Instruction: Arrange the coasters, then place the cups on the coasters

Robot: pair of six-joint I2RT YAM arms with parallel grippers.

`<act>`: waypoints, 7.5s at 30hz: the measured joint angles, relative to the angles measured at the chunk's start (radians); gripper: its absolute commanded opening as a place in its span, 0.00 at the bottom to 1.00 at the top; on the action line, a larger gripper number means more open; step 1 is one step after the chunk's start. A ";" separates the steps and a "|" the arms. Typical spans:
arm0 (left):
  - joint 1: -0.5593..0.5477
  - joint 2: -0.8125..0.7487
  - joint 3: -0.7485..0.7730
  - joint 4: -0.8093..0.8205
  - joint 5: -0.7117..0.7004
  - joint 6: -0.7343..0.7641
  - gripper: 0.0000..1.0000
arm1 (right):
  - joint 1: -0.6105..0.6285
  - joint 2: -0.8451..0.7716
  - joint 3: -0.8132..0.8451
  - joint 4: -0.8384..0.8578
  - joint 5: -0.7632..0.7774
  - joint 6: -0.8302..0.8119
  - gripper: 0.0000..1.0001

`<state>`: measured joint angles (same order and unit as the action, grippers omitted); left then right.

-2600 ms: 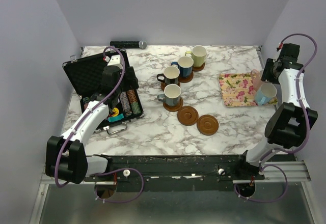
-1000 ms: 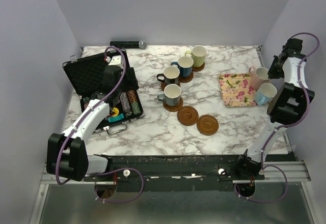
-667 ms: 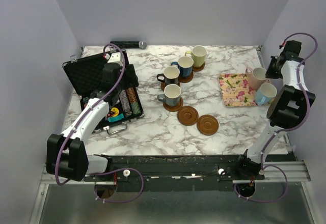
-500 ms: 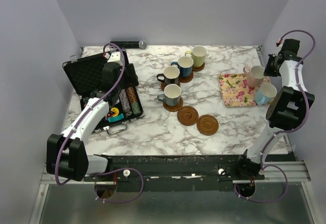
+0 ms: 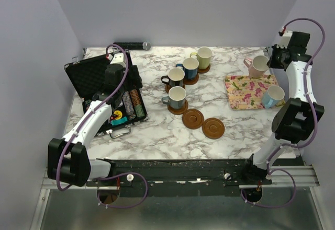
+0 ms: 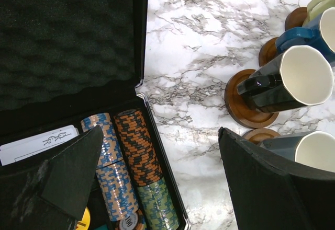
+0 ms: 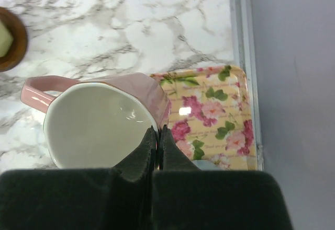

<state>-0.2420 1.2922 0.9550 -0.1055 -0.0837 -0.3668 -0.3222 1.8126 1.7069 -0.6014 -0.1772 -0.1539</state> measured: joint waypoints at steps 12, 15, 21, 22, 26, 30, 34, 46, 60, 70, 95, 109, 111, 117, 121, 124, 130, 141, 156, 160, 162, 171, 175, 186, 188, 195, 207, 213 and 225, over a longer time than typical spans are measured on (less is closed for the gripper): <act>0.000 -0.005 0.000 0.007 0.028 0.004 0.99 | 0.205 -0.092 -0.022 -0.174 -0.267 -0.190 0.01; 0.000 -0.005 0.000 0.007 0.035 0.004 0.99 | 0.281 -0.093 -0.050 -0.240 -0.293 -0.238 0.01; 0.000 -0.009 -0.003 0.007 0.043 0.004 0.99 | 0.393 -0.109 -0.177 -0.308 -0.312 -0.274 0.01; 0.000 -0.013 -0.006 0.007 0.043 0.004 0.99 | 0.428 -0.110 -0.190 -0.314 -0.312 -0.277 0.01; 0.000 -0.023 -0.013 0.007 0.043 0.004 0.99 | 0.516 -0.123 -0.238 -0.314 -0.311 -0.278 0.01; 0.000 -0.034 -0.020 0.007 0.044 0.004 0.99 | 0.591 -0.129 -0.257 -0.304 -0.310 -0.272 0.01; 0.000 -0.046 -0.029 0.006 0.044 0.004 0.99 | 0.637 -0.129 -0.257 -0.277 -0.304 -0.262 0.01; 0.000 -0.075 -0.055 0.004 0.043 0.004 0.99 | 0.713 -0.124 -0.298 -0.199 -0.250 -0.249 0.01; 0.000 -0.089 -0.069 0.004 0.043 0.003 0.99 | 0.738 -0.159 -0.388 -0.121 -0.200 -0.186 0.01; 0.000 -0.089 -0.074 0.006 0.043 0.003 0.99 | 0.761 -0.195 -0.428 -0.085 -0.152 -0.167 0.01; 0.000 -0.089 -0.081 0.014 0.051 -0.002 0.99 | 0.808 -0.231 -0.478 -0.052 -0.042 -0.116 0.28; 0.000 -0.089 -0.089 0.014 0.051 -0.003 0.99 | 0.808 -0.262 -0.494 -0.036 -0.019 -0.097 0.59; 0.000 -0.089 -0.090 0.014 0.051 -0.003 0.99 | 0.808 -0.275 -0.495 -0.028 -0.019 -0.091 0.59; 0.000 -0.089 -0.095 0.014 0.052 -0.003 0.99 | 0.808 -0.342 -0.519 0.014 -0.017 -0.072 0.60; 0.000 -0.089 -0.095 0.014 0.052 -0.003 0.99 | 0.781 -0.445 -0.550 0.070 -0.019 -0.016 0.60; 0.000 -0.089 -0.095 0.013 0.052 -0.003 0.99 | 0.676 -0.525 -0.558 0.143 -0.055 0.059 0.59; 0.000 -0.089 -0.095 0.013 0.052 -0.003 0.99 | 0.481 -0.497 -0.565 0.200 -0.074 0.214 0.55; 0.000 -0.089 -0.095 0.007 0.055 -0.003 0.99 | 0.418 -0.195 -0.610 0.056 -0.148 0.390 0.48; 0.000 -0.114 -0.133 -0.001 0.058 -0.004 0.99 | 0.418 -0.047 -0.648 -0.035 -0.251 0.396 0.47; 0.000 -0.126 -0.137 -0.002 0.058 -0.004 0.99 | 0.418 -0.045 -0.655 -0.044 -0.257 0.392 0.46; 0.000 -0.133 -0.140 -0.001 0.058 -0.005 0.99 | 0.418 -0.045 -0.659 -0.048 -0.258 0.389 0.46; 0.000 -0.153 -0.155 -0.002 0.058 -0.016 0.99 | 0.418 -0.045 -0.667 -0.051 -0.267 0.389 0.44; 0.000 -0.165 -0.157 -0.002 0.058 -0.019 0.99 | 0.418 -0.045 -0.669 -0.050 -0.271 0.389 0.44; 0.000 -0.192 -0.169 -0.011 0.058 -0.023 0.99 | 0.418 -0.049 -0.681 -0.047 -0.284 0.389 0.43; 0.000 -0.199 -0.172 -0.012 0.058 -0.023 0.99 | 0.418 -0.053 -0.683 -0.048 -0.284 0.389 0.46; 0.000 -0.208 -0.172 -0.016 0.057 -0.023 0.99 | 0.418 -0.138 -0.667 -0.061 -0.233 0.389 0.56; 0.000 -0.187 -0.166 -0.016 0.057 -0.010 0.99 | 0.360 -0.398 -0.498 -0.055 0.087 0.352 0.57; 0.000 -0.178 -0.166 -0.002 0.057 -0.010 0.99 | 0.217 -0.364 -0.442 -0.057 0.200 0.298 0.54; 0.000 -0.126 -0.167 0.027 0.047 0.000 0.99 | 0.053 -0.249 -0.316 -0.061 0.304 0.101 0.49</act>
<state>-0.2420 1.1664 0.7883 -0.0780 -0.0364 -0.3672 -0.2687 1.5639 1.3907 -0.6624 0.1268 -0.0525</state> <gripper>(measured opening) 0.990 0.501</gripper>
